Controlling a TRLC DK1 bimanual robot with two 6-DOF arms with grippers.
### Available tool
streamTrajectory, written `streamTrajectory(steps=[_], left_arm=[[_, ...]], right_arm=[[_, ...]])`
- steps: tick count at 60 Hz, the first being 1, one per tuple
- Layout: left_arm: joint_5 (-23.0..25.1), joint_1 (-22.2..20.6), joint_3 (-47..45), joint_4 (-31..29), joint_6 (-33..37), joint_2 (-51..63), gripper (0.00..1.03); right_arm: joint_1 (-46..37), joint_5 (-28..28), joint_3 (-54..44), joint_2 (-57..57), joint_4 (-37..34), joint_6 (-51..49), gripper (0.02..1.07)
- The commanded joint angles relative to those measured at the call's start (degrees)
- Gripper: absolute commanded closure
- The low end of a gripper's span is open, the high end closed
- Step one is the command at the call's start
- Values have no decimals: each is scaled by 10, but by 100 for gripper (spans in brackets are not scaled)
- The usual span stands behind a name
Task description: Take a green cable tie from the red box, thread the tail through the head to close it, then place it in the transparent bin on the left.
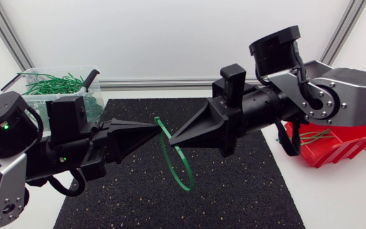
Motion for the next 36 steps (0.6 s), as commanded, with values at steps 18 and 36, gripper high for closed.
streamTrajectory(steps=[18, 36], left_arm=[[-16, -20, -20, 10, 21, -20, 100], [-108, -100, -45, 7, 82, -81, 100]], right_arm=[[-5, -5, -13, 7, 6, 16, 101], [5, -5, -2, -2, 5, 25, 101]])
